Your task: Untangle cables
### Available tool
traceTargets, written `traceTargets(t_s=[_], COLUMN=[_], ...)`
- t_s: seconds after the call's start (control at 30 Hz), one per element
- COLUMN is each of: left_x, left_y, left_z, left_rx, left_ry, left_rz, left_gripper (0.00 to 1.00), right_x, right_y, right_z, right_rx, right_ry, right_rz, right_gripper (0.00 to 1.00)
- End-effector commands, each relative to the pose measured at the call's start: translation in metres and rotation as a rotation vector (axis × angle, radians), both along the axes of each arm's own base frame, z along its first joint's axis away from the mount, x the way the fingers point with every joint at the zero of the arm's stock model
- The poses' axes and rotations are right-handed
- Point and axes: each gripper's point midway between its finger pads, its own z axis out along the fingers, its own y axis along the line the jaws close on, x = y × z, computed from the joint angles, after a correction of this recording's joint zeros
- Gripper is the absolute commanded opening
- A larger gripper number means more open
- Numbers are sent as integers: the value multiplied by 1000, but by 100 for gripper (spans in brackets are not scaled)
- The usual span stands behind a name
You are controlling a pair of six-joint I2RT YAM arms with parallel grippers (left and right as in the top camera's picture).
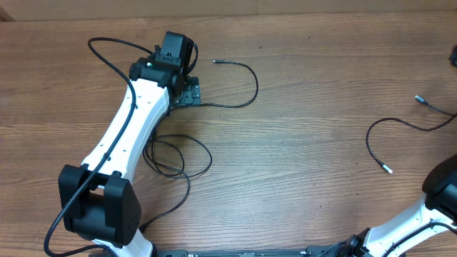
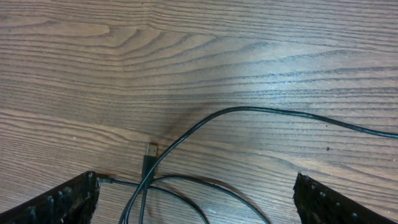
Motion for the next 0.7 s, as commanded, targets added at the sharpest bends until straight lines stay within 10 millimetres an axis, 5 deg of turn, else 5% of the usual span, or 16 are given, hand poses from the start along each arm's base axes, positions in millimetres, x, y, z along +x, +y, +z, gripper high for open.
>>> traceTargets(t_s=[0.0,0.37,0.67], left_x=[4,4,3], left_y=[-3,-3,-3], left_z=[12,12,11], left_rx=[-15,-15,-15], left_ry=[-31,-31,-31], left_rz=[-9,-9,-9], left_gripper=[100,99,99], right_x=[14,2,-18], right_y=[48,149,271], right_z=[14,-4,-36], right_rx=[193,468,543], right_ry=[-113,27,289], right_rz=[184,348,535], right_gripper=[100,100,100])
